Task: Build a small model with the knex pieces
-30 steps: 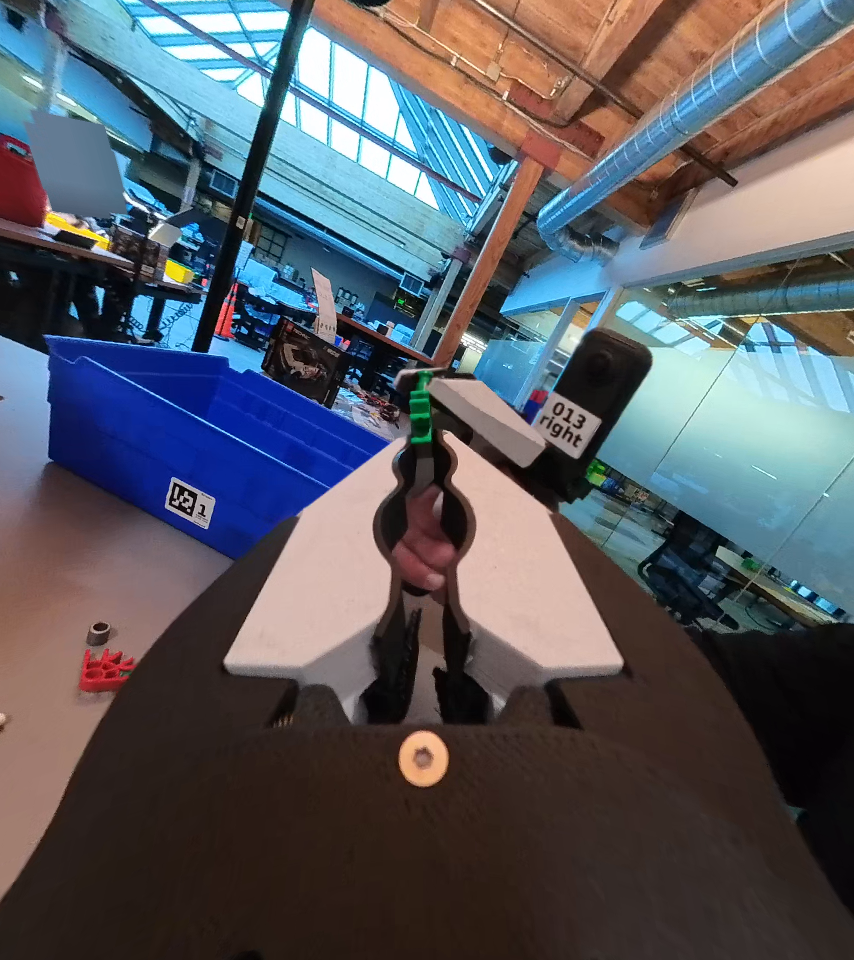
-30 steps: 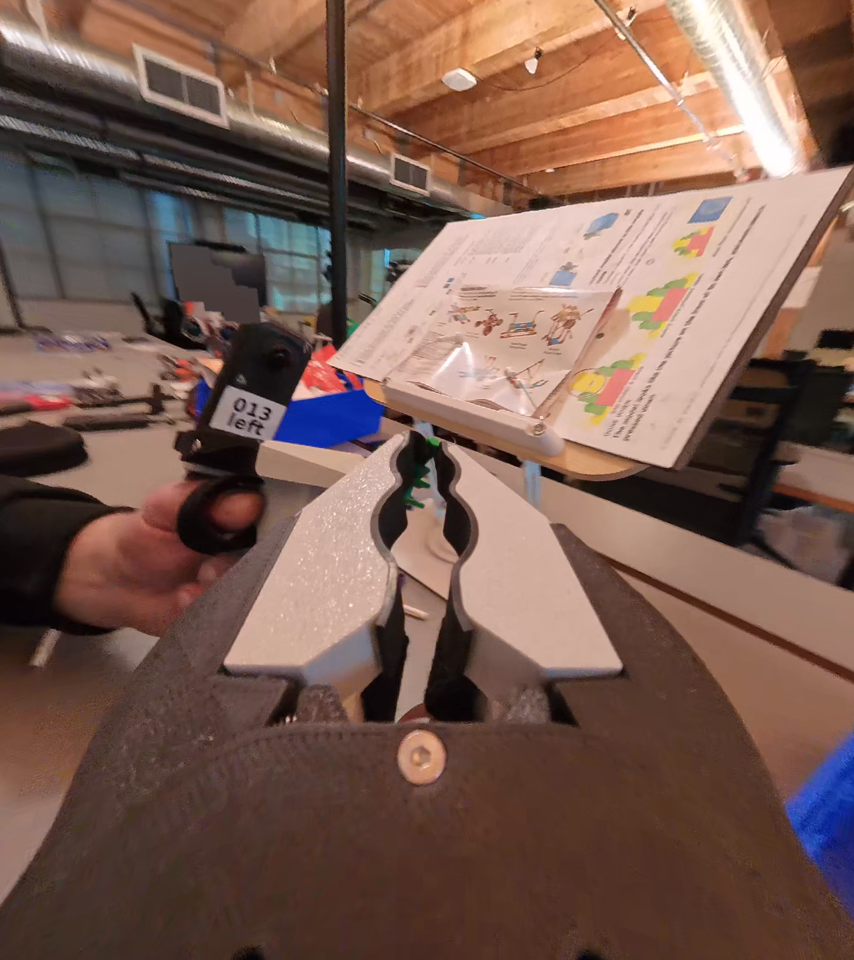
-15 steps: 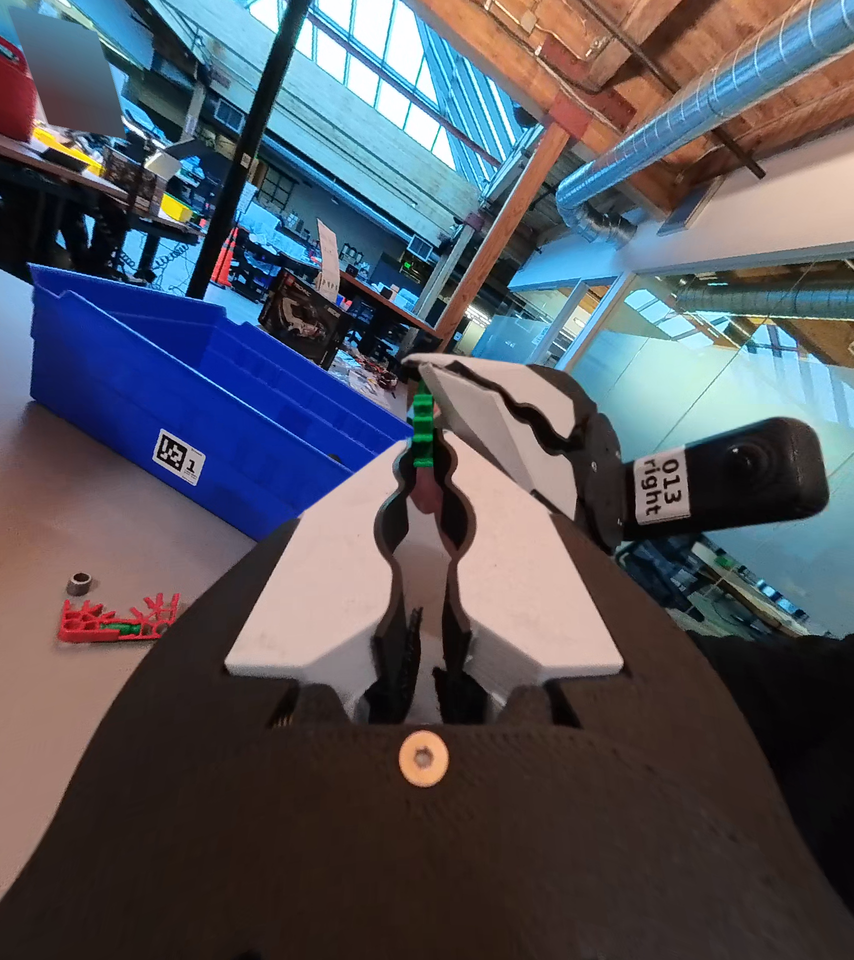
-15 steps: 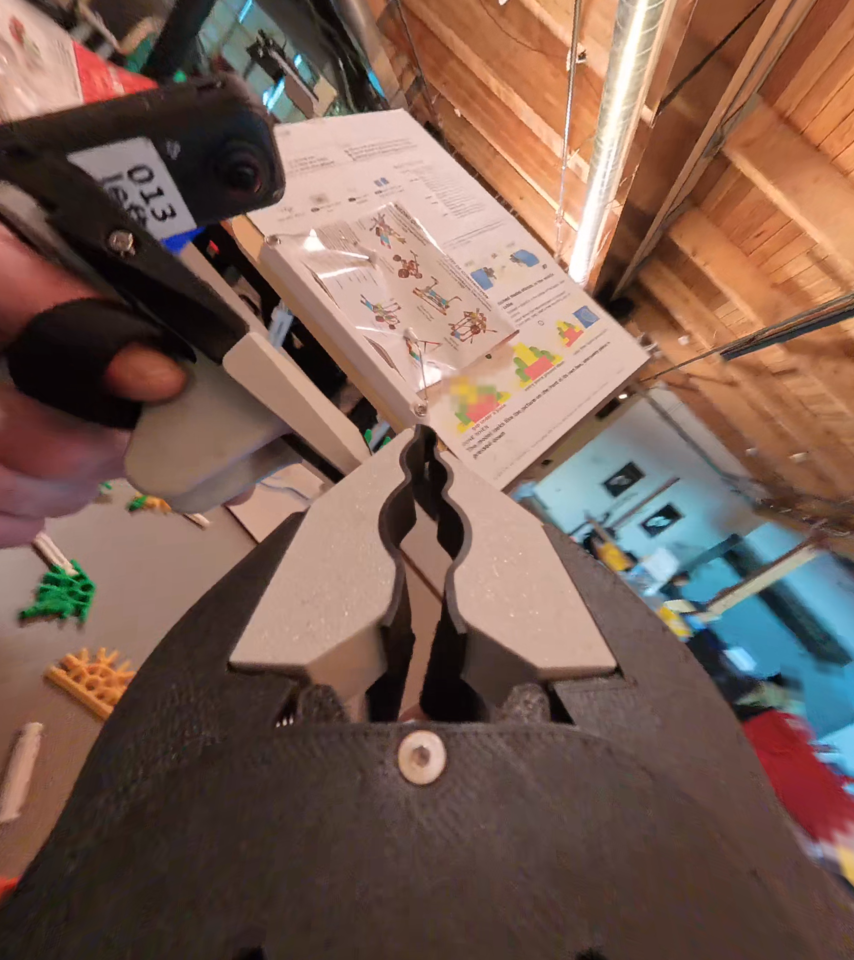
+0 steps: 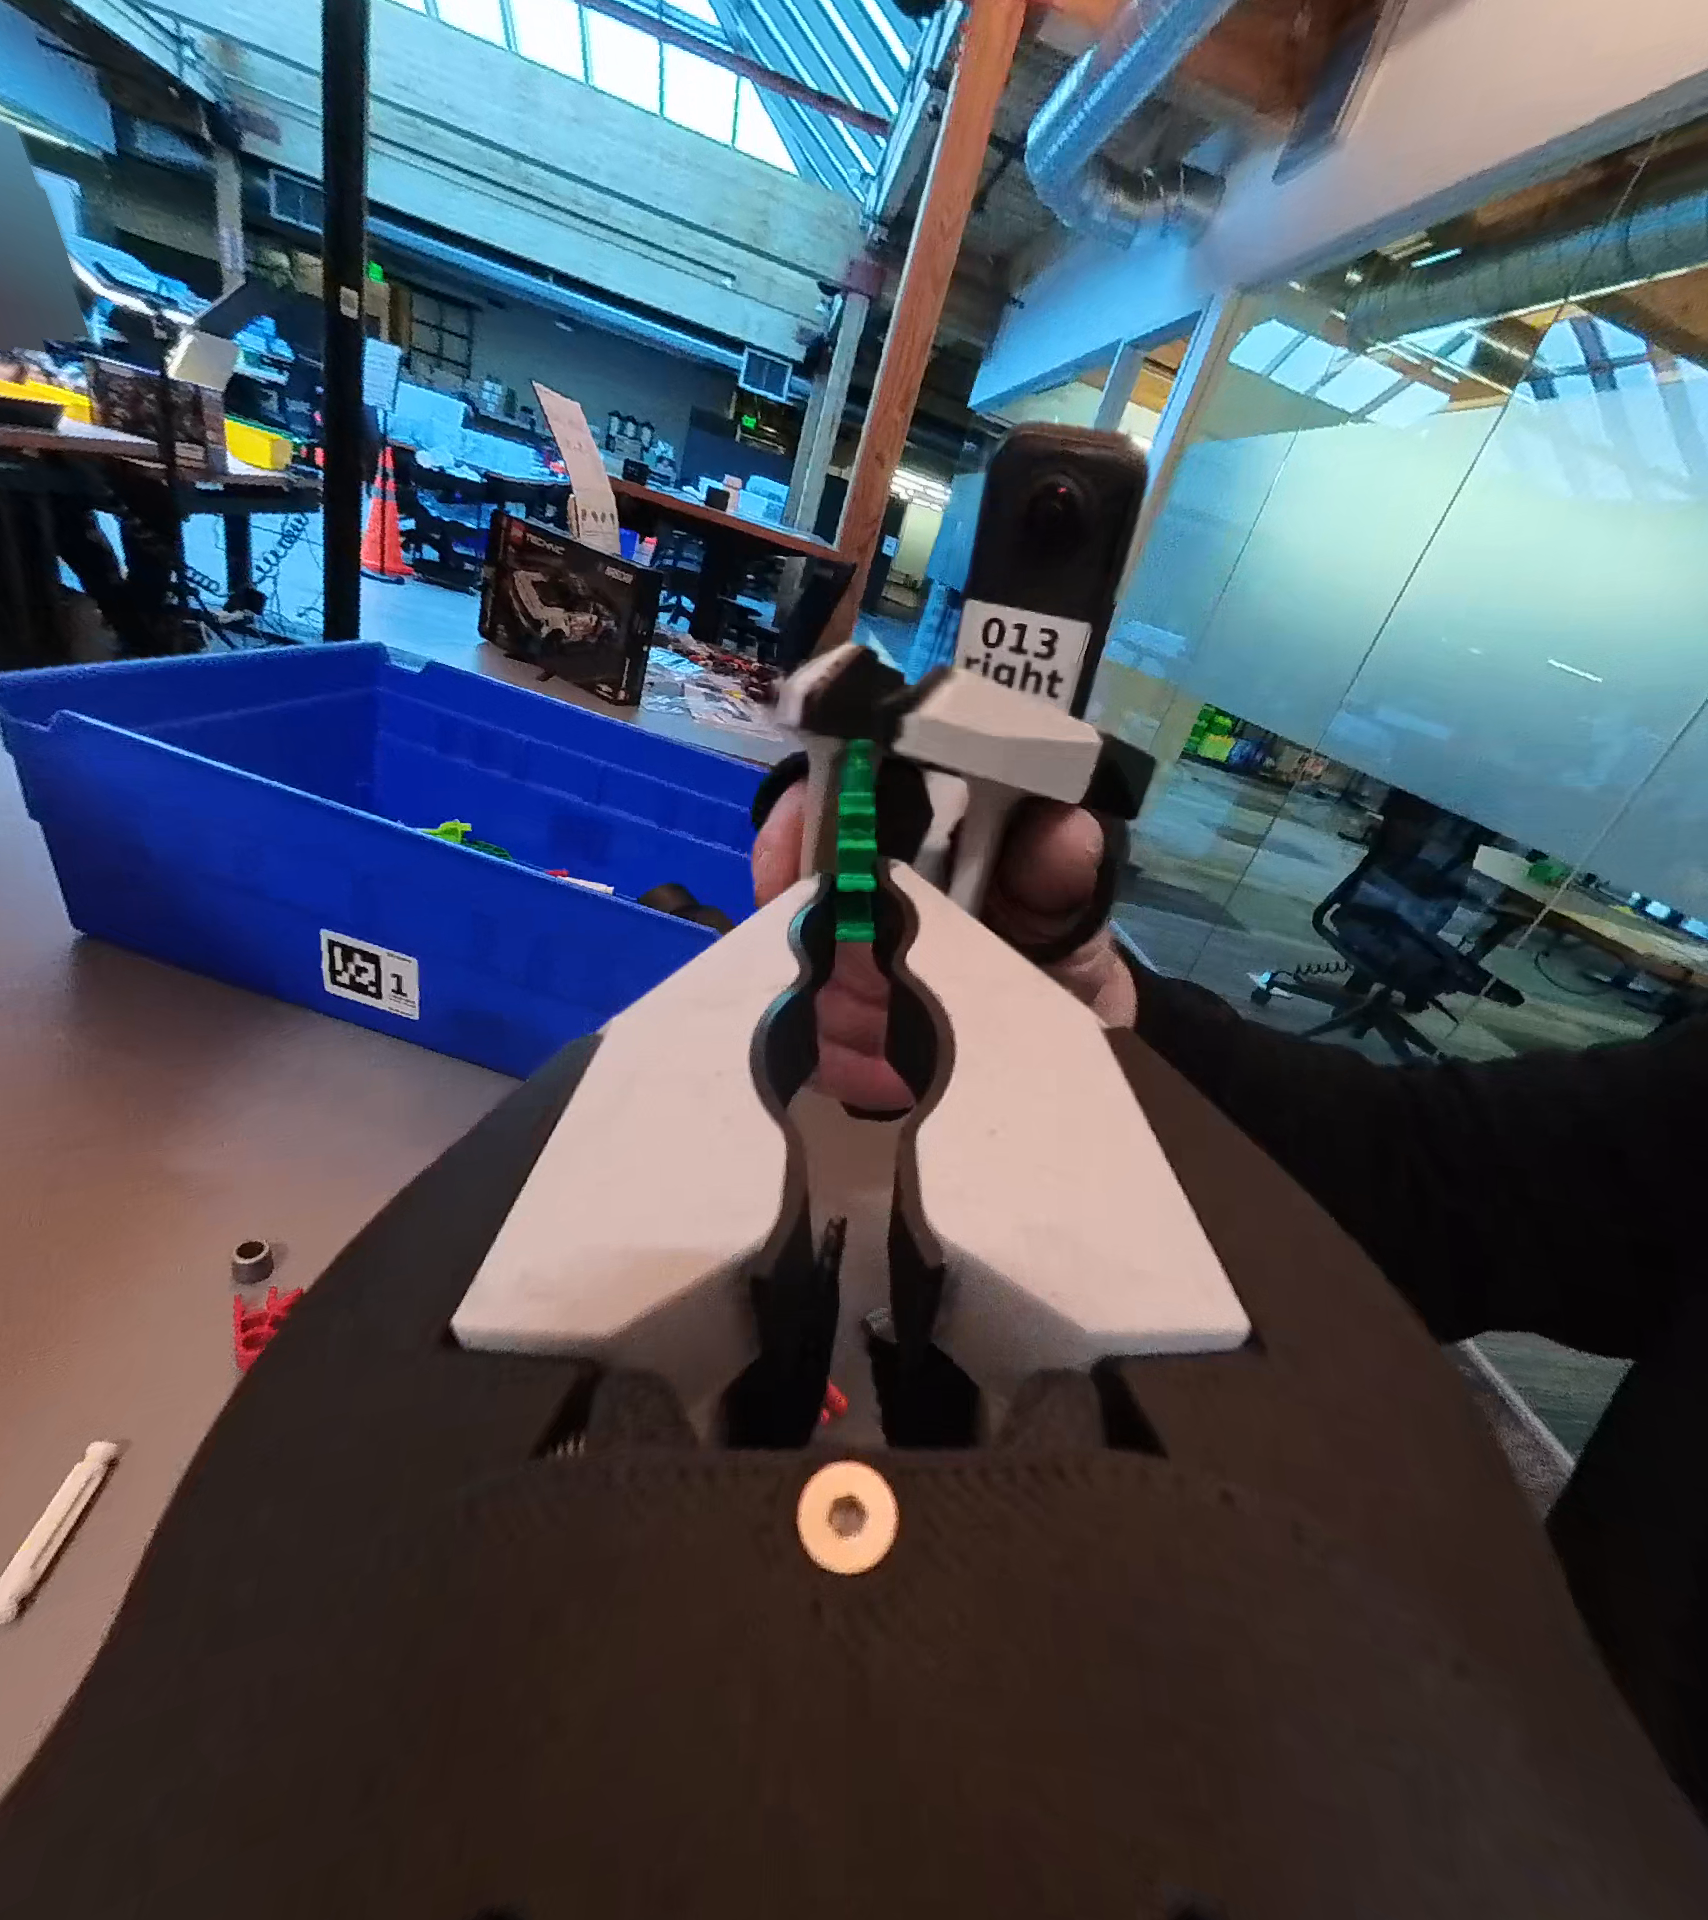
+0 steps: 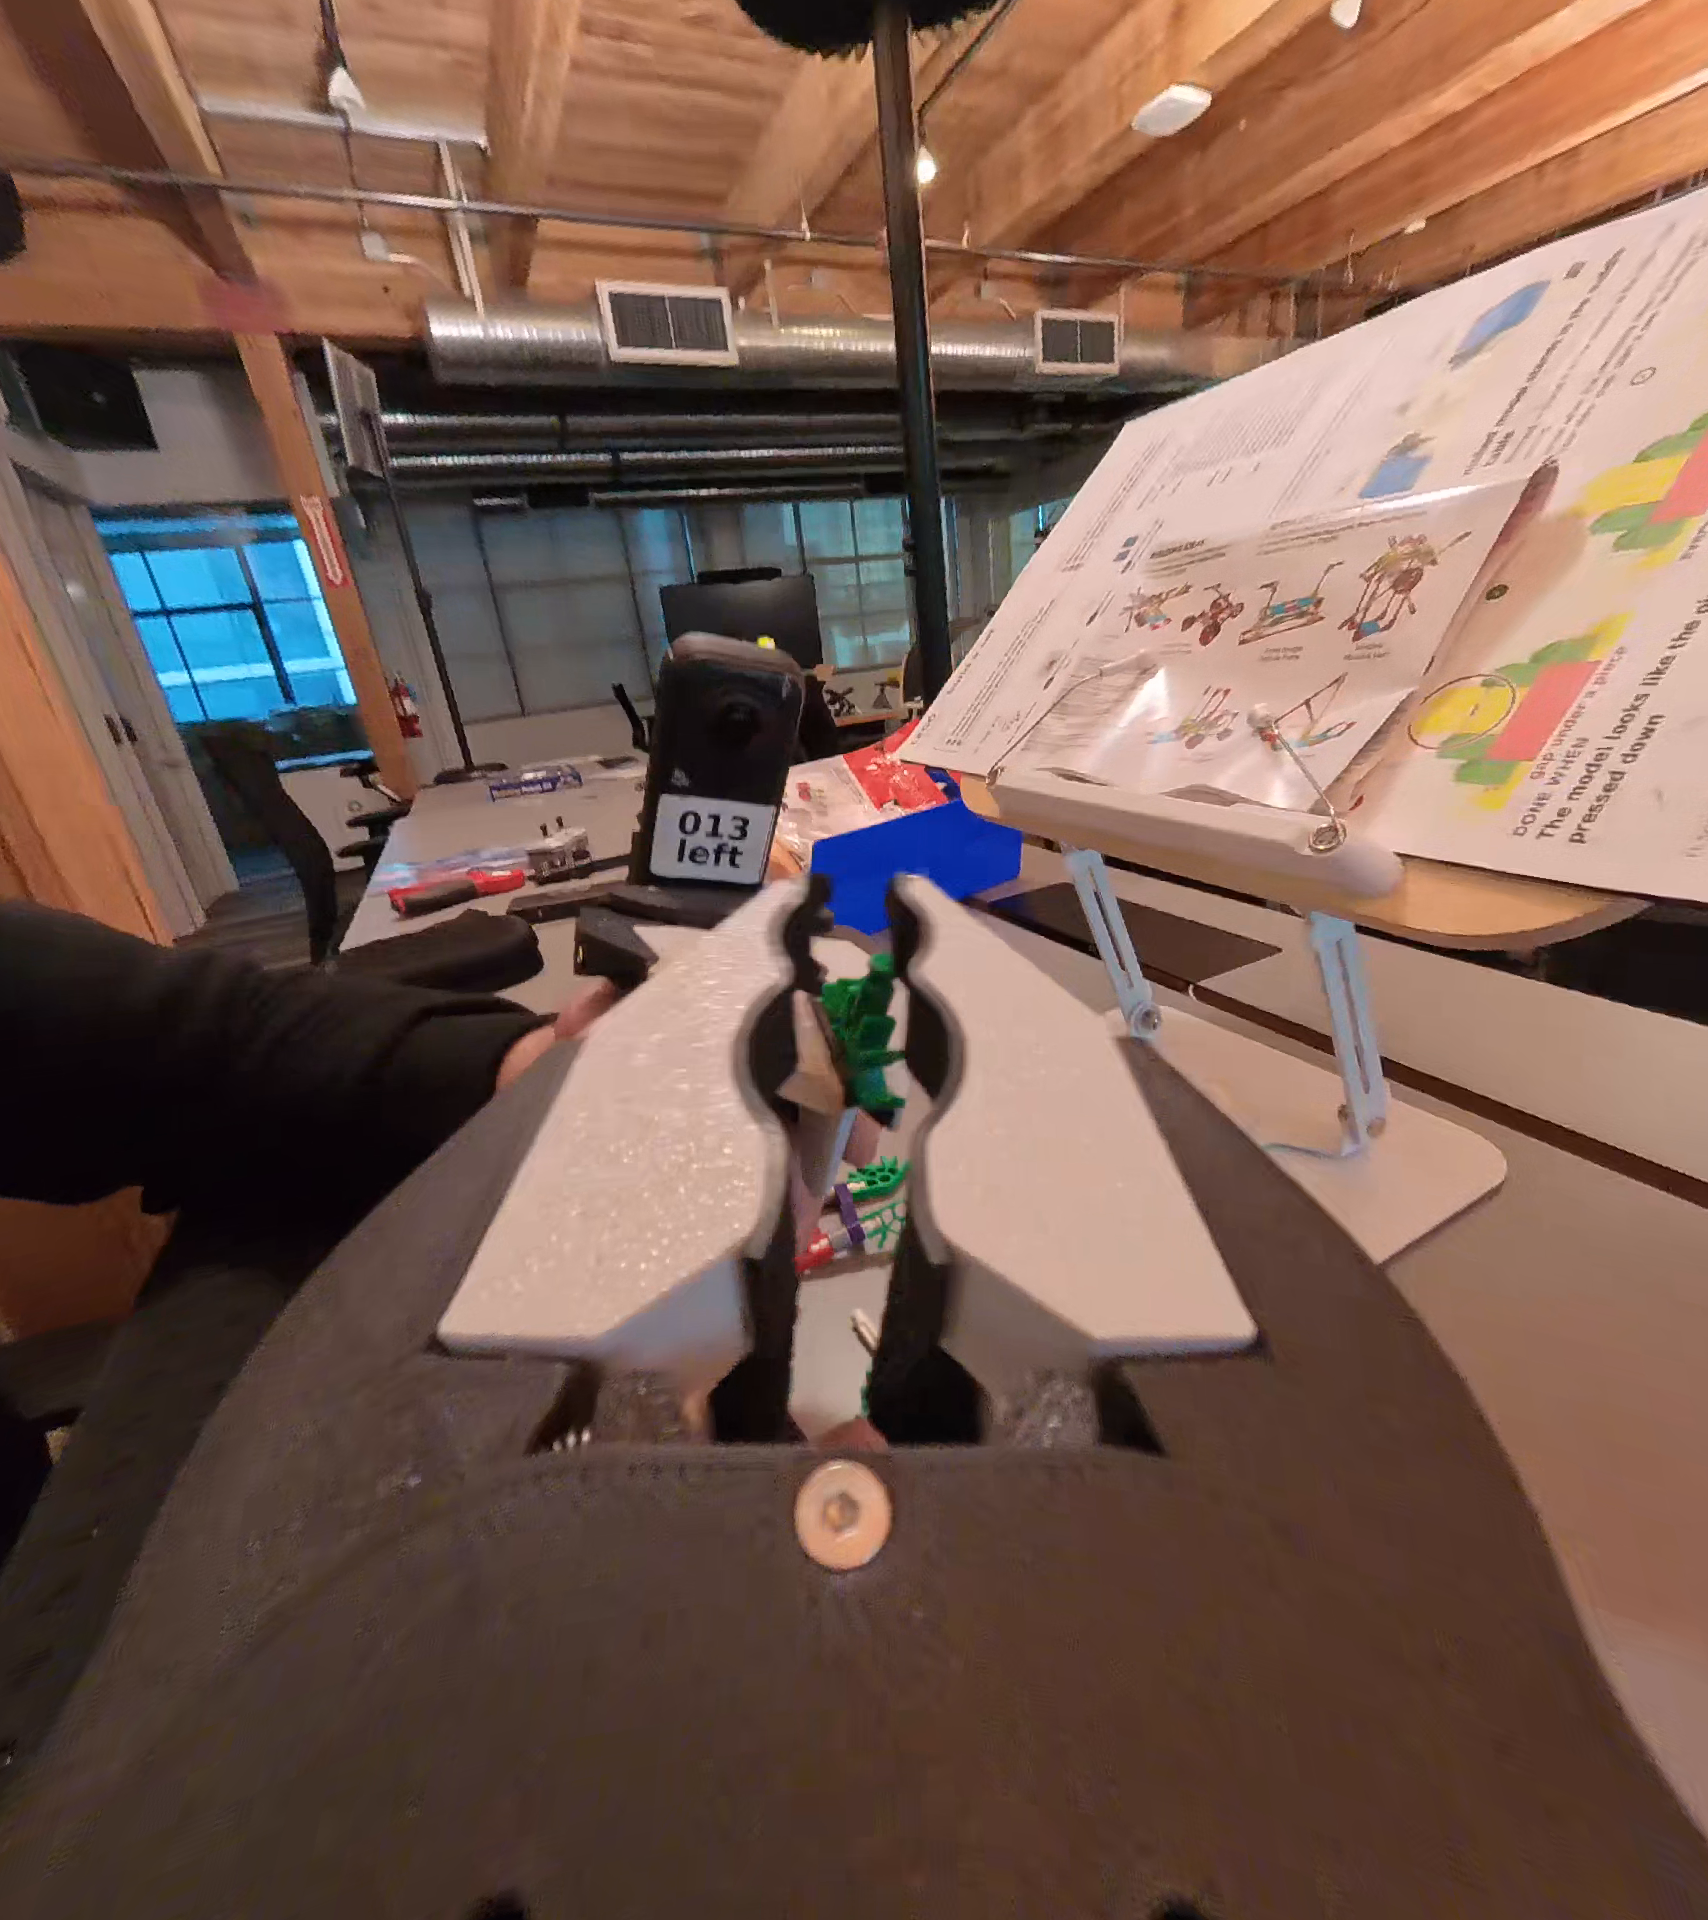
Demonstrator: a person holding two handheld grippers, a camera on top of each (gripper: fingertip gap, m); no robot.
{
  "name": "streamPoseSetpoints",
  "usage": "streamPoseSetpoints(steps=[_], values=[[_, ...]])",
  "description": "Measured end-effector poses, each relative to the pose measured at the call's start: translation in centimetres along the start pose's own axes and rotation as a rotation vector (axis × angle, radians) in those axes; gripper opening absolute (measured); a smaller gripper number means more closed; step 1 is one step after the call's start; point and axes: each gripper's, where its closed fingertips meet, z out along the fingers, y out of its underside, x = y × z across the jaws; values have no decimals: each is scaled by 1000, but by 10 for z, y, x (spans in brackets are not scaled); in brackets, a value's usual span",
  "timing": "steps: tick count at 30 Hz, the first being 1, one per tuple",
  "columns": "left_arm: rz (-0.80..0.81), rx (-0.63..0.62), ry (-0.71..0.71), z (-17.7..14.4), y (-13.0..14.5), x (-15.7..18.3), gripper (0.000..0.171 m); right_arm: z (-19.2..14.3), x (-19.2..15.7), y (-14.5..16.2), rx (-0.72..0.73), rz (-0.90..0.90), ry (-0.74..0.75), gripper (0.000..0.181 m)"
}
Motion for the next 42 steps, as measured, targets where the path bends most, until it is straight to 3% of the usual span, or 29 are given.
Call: streamPoseSetpoints(steps=[1, 5, 8, 9, 11, 15, 29, 32, 36, 39, 42], values=[[18, 2, 16, 0, 1, 3, 4, -1, -1, -1, 9, 9, -12, 0], [25, 21, 36, 0, 0, 6, 3, -2, -2, -1, 17, 31, -31, 0], [20, 55, 44, -3, -7, 7, 4, -5, 1, -3, 30, 86, -34, 23], [25, 56, 42, -4, -9, 7, 4, -5, 0, -3, 31, 103, -50, 23], [29, 57, 33, -4, -9, 6, 4, -4, -2, -2, 25, 101, -67, 3], [17, 56, 32, -4, -9, 5, 4, -3, -3, 0, 10, 87, -60, 3], [-237, 30, 58, -2, -6, 3, 4, -3, 9, 4, -206, -713, 335, 2], [-258, 15, 66, -2, -6, 5, 4, -3, 10, 3, -239, -809, 373, 0], [-196, -21, 54, -3, -5, 6, 4, -2, 8, 2, -212, -750, 325, 0], [-27, -56, 1, -4, -7, 3, 4, -2, 5, -3, -134, -576, 252, 1], [102, -108, -52, -8, -2, -2, 4, -6, 2, 6, -153, -385, 136, 6]])
